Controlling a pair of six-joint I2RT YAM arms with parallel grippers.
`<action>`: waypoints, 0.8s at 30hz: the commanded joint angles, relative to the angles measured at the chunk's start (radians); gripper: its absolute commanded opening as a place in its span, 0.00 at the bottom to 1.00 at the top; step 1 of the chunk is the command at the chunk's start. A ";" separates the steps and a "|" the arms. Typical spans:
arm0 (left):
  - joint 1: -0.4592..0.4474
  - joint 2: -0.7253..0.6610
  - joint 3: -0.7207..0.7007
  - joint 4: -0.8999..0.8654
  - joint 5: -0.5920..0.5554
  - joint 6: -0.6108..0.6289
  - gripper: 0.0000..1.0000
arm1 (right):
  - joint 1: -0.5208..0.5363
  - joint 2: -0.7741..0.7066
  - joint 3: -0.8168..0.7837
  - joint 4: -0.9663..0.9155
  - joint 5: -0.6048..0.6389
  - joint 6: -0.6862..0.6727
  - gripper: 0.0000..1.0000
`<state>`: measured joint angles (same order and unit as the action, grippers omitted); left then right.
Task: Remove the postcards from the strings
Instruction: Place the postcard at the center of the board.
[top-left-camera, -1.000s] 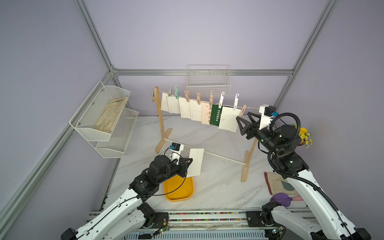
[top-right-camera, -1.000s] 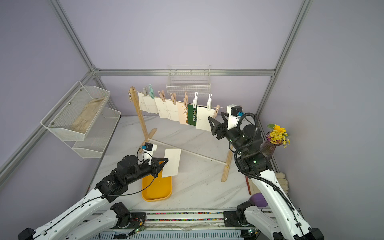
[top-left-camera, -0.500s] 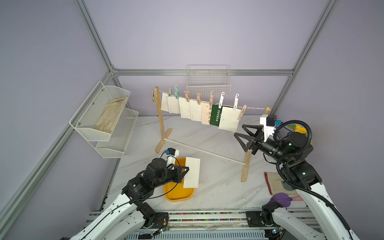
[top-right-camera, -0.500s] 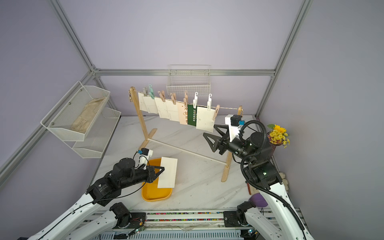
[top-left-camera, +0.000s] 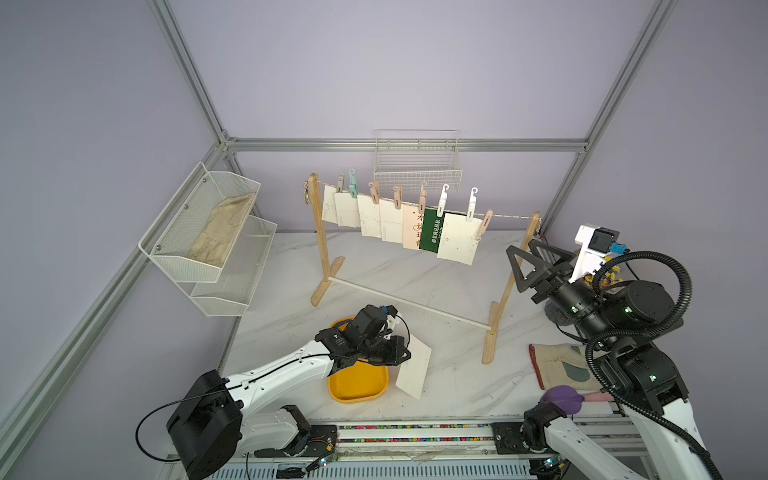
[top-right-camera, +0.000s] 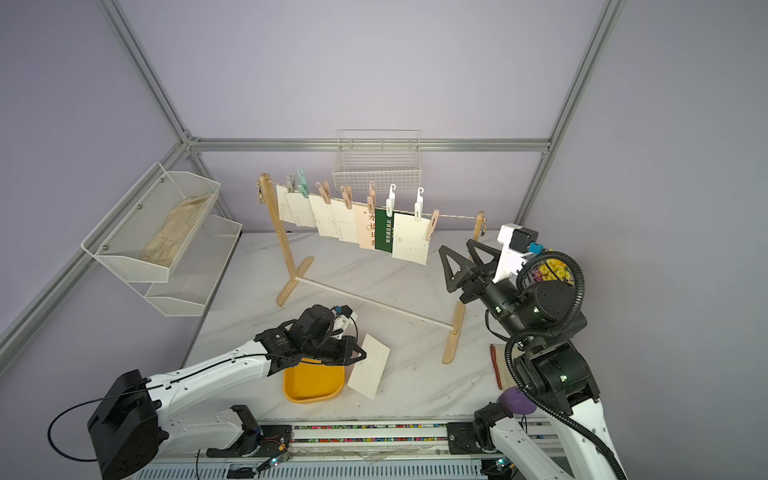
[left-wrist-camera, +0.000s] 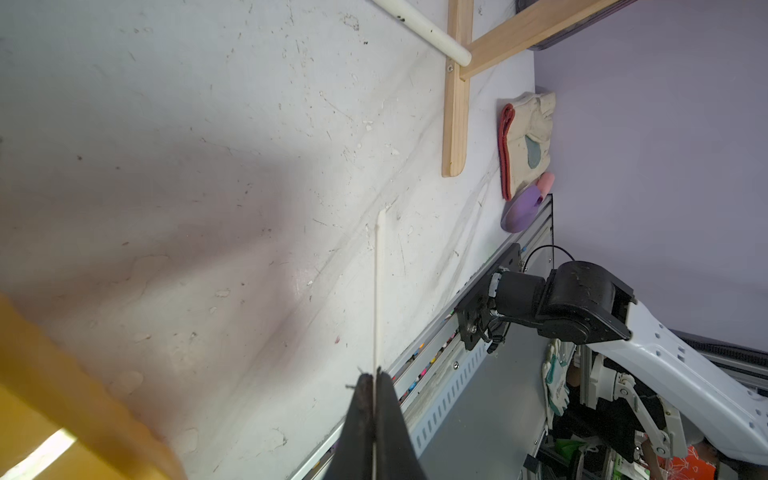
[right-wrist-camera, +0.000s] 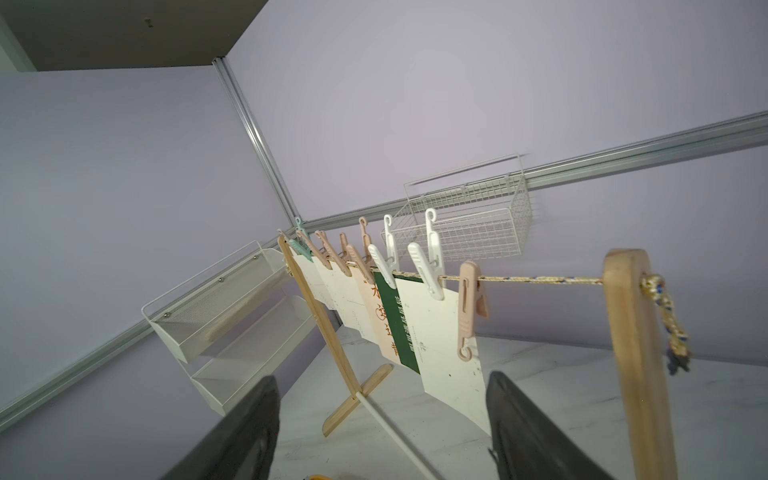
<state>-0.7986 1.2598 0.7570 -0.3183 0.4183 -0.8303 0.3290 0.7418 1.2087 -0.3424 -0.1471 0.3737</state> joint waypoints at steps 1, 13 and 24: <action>-0.009 0.021 0.100 0.046 0.023 0.007 0.06 | 0.000 0.020 -0.013 -0.062 0.065 0.040 0.81; -0.016 -0.012 0.151 0.031 -0.051 0.114 0.56 | 0.001 0.142 -0.023 -0.002 0.029 0.098 0.86; -0.015 -0.029 0.163 0.051 -0.069 0.216 0.59 | -0.001 0.173 -0.195 0.392 0.027 0.241 0.92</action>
<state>-0.8085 1.2572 0.8547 -0.3023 0.3595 -0.6754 0.3290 0.9123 1.0428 -0.1177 -0.1341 0.5510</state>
